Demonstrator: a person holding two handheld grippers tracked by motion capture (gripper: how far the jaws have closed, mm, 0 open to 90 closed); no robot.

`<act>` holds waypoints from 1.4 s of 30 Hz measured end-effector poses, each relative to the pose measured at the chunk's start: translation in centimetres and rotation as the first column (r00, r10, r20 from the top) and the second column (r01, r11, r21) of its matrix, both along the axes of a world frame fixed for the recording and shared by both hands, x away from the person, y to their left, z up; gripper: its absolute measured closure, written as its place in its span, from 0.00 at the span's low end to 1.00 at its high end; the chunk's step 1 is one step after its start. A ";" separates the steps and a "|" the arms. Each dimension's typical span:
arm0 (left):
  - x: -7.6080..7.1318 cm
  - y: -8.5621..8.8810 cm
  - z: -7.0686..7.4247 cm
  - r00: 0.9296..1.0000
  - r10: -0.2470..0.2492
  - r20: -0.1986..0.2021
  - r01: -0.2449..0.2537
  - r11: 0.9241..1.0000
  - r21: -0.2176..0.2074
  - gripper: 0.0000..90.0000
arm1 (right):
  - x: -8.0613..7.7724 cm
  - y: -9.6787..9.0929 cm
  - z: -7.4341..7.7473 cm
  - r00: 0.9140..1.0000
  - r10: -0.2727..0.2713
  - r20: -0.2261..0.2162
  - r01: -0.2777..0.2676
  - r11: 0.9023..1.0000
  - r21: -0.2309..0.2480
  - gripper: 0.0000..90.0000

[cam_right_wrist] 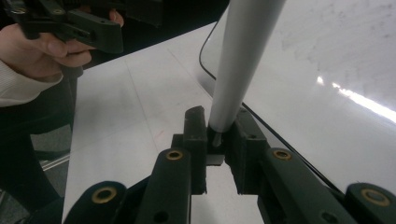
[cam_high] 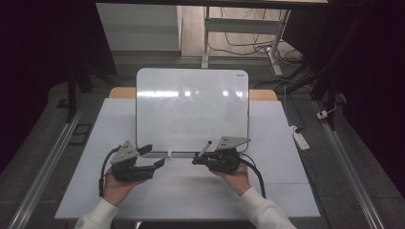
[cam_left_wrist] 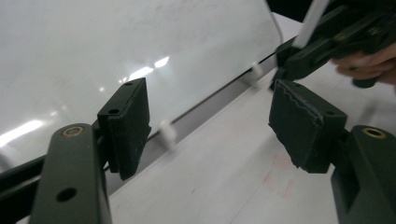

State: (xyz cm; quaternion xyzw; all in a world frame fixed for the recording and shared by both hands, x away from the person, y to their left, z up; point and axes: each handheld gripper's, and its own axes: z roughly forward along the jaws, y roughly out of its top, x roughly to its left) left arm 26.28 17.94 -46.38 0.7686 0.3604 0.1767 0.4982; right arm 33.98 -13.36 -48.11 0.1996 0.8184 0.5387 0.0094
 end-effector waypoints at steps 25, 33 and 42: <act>3.1 -9.2 2.2 0.980 -0.195 0.033 0.193 0.980 0.050 0.57 | 0.0 1.5 -0.4 1.000 0.020 -0.024 -0.020 1.000 0.003 0.86; 3.1 -9.9 2.2 0.978 -0.201 0.062 0.195 0.976 0.092 0.88 | -0.1 1.8 -0.5 0.999 0.028 -0.030 -0.028 1.000 -0.001 0.86; 3.1 -9.3 2.5 0.980 -0.193 0.052 0.187 0.977 0.098 0.91 | -0.2 1.9 -0.7 0.998 0.026 -0.050 -0.026 1.000 0.005 0.86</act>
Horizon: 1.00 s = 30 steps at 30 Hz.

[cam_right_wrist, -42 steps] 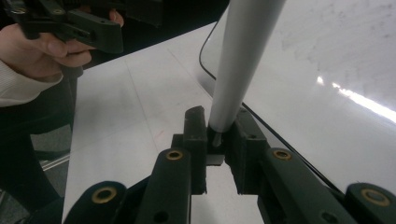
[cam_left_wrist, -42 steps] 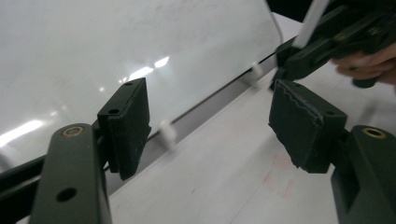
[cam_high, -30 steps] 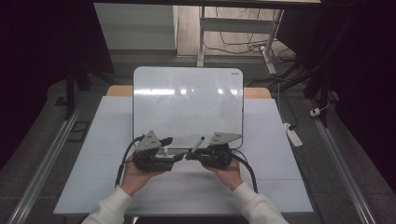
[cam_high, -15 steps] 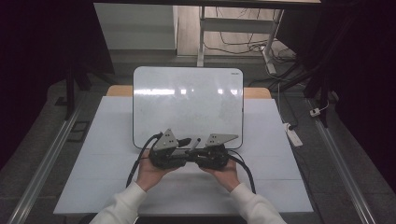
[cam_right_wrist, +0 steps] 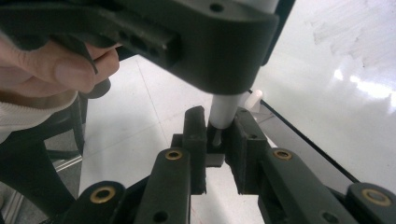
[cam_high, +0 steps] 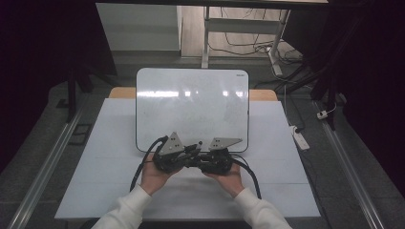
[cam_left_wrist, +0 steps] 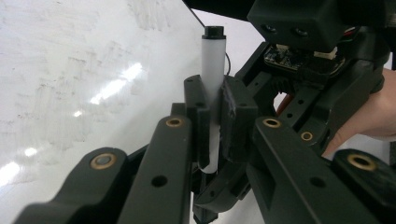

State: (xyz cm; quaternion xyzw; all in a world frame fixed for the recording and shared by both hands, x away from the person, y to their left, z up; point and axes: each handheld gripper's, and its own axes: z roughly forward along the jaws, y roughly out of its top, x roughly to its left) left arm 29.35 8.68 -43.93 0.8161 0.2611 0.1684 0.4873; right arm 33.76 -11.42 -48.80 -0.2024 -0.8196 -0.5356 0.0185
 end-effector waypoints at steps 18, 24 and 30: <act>1.6 7.2 1.0 0.983 0.176 -0.059 -0.180 0.981 -0.071 0.91 | -1.0 -6.8 0.6 0.944 -0.238 0.228 0.248 0.969 -0.013 0.52; 2.5 10.0 1.3 0.967 0.236 -0.095 -0.244 0.967 -0.080 0.91 | -1.1 -11.9 0.4 0.906 -0.331 0.263 0.354 0.934 -0.044 0.50; 3.7 11.0 1.4 0.955 0.275 -0.114 -0.283 0.956 -0.069 0.91 | -1.9 -15.7 0.2 0.868 -0.408 0.281 0.440 0.896 -0.058 0.49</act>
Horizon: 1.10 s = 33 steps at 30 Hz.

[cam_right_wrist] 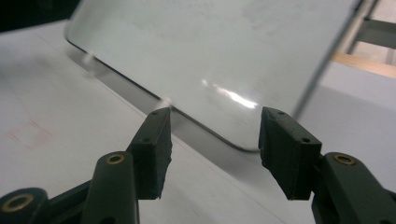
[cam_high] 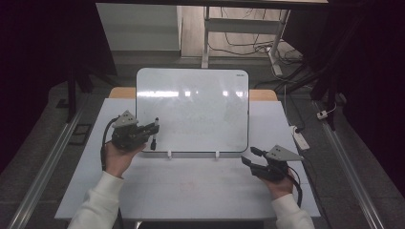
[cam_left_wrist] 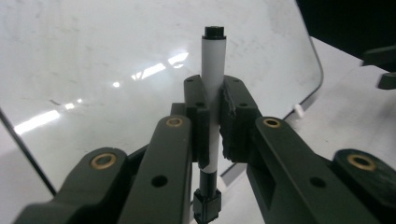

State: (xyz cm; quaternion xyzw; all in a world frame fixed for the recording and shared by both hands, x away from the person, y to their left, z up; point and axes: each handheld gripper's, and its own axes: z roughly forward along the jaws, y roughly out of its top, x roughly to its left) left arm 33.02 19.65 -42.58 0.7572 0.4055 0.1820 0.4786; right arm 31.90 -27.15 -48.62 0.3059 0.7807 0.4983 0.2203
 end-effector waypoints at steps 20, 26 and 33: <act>4.5 0.5 0.0 0.994 0.069 -0.086 -0.062 0.995 0.081 0.91 | -0.5 -2.6 -0.9 0.998 -0.059 -0.008 0.058 0.997 -0.046 0.49; 5.5 0.4 -0.7 0.990 0.082 -0.114 -0.070 0.992 0.110 0.90 | -0.5 -2.4 -1.0 0.999 -0.054 -0.005 0.053 0.996 -0.077 0.48; 6.5 0.8 -1.7 0.984 0.100 -0.149 -0.083 0.990 0.117 0.90 | -0.4 -2.4 -1.2 0.998 -0.054 -0.006 0.054 0.995 -0.087 0.48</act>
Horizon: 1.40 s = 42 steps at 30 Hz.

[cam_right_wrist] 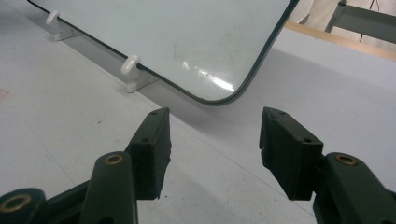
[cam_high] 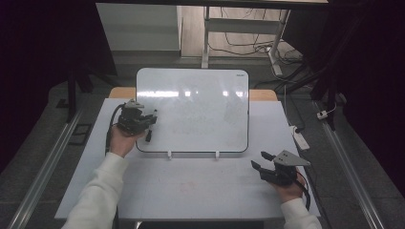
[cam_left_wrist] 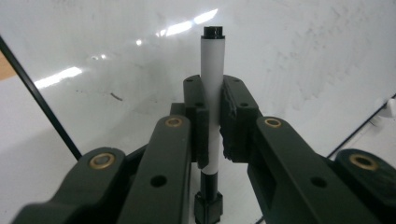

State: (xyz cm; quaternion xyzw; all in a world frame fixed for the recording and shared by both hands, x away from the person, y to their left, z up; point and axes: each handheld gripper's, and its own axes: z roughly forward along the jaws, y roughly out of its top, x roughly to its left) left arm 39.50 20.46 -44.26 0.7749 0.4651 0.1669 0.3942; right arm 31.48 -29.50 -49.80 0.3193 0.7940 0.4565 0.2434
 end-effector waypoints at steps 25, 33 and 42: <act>-0.5 -1.3 0.2 0.993 0.012 0.115 -0.022 0.996 0.090 0.65 | 0.0 0.1 -0.2 1.000 0.008 -0.004 -0.008 1.000 -0.022 0.48; -3.5 0.4 0.9 0.985 0.013 0.172 -0.014 1.000 0.002 0.49 | 0.2 -0.2 -0.4 1.000 0.002 -0.008 -0.002 0.999 -0.034 0.47; -8.3 2.7 -0.2 0.988 -0.021 0.151 0.026 0.999 -0.033 0.44 | 0.4 -0.6 -0.6 1.000 0.004 -0.013 -0.005 0.999 -0.042 0.47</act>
